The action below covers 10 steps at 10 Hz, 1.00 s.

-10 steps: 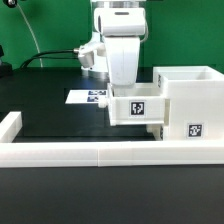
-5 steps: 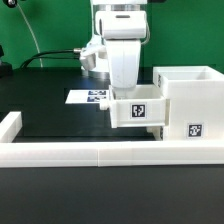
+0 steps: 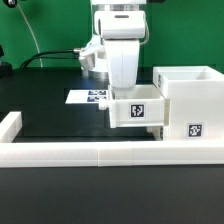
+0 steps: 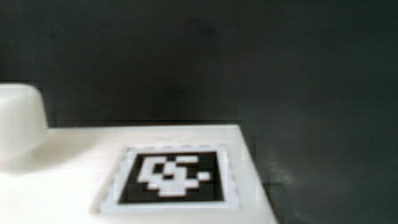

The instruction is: Assemble drawer

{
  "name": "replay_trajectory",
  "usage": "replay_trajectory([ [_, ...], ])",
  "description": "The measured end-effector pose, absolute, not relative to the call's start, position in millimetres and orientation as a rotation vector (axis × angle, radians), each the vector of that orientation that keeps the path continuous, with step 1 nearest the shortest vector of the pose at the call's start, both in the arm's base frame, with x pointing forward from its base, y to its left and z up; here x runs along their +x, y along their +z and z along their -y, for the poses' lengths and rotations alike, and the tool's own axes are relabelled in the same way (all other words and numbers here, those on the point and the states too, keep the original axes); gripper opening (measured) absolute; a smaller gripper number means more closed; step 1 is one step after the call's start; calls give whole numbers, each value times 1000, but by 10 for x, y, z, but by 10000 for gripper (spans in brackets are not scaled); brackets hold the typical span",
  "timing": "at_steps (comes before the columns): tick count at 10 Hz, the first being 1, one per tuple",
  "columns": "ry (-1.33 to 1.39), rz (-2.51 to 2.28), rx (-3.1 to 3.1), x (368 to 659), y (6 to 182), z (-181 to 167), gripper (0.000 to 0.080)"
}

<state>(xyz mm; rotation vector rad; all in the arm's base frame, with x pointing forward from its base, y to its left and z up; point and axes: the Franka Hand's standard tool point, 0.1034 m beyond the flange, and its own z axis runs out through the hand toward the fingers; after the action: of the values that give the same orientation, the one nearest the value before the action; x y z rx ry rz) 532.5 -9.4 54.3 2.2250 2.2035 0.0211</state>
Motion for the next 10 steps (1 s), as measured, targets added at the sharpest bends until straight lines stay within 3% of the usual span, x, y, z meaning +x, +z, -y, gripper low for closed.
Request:
replay_trajectory([
  [10, 39, -2106, 2309, 5343, 545, -20, 44],
])
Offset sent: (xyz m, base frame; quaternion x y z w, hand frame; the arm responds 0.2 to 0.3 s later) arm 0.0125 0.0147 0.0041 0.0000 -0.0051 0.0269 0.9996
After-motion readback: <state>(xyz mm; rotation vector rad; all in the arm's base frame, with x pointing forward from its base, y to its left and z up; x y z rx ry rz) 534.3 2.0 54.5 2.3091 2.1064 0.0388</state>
